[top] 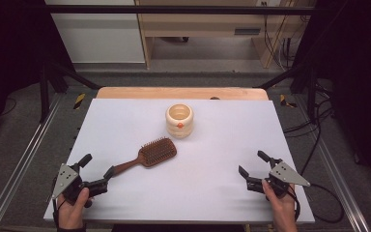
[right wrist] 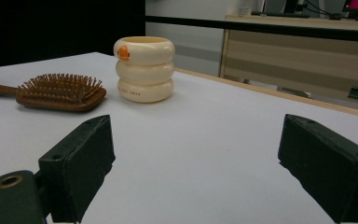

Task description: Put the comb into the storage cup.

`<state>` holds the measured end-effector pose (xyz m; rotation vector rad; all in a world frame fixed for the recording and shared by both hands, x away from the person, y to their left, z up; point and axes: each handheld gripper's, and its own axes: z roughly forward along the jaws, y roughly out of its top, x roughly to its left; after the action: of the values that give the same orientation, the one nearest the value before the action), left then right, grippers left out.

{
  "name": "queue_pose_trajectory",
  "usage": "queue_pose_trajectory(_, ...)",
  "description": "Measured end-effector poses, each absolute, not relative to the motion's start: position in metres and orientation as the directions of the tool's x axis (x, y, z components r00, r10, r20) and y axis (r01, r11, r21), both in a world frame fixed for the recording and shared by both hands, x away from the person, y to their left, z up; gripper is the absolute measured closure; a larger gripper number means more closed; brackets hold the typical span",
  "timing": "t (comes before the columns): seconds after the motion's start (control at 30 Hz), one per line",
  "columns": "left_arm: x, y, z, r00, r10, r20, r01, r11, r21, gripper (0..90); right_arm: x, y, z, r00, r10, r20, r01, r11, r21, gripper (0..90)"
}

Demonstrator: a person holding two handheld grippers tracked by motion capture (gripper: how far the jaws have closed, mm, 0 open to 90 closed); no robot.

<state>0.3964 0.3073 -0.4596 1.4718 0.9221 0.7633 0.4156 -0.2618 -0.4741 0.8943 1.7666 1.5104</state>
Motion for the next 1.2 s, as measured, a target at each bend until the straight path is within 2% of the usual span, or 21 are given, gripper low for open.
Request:
queue_pose_trajectory(0.2, 0.397, 0.305, -0.46, 0.437, 0.899, -0.024, 0.142, -0.042, 0.989, 2.4, 0.414, -0.261, -0.474, -0.564, 0.825, -0.036, 0.096, 0.11, 0.989, 10.3)
queue_pose_trajectory(0.77, 0.396, 0.297, -0.457, 0.451, 0.892, -0.02, 0.161, -0.059, 0.985, 7.6, 0.412, -0.259, -0.476, -0.544, 0.838, -0.036, 0.107, 0.112, 0.988, 10.4)
queue_pose_trajectory(1.0, 0.396, 0.297, -0.457, 0.447, 0.894, -0.028, 0.168, -0.053, 0.984, 4.1, 0.412, -0.258, -0.477, -0.547, 0.836, -0.036, 0.114, 0.117, 0.987, 10.4)
queue_pose_trajectory(1.2, 0.395, 0.293, -0.457, 0.459, 0.888, -0.025, 0.174, -0.062, 0.983, 6.2, 0.412, -0.258, -0.477, -0.547, 0.837, -0.035, 0.113, 0.115, 0.987, 10.3)
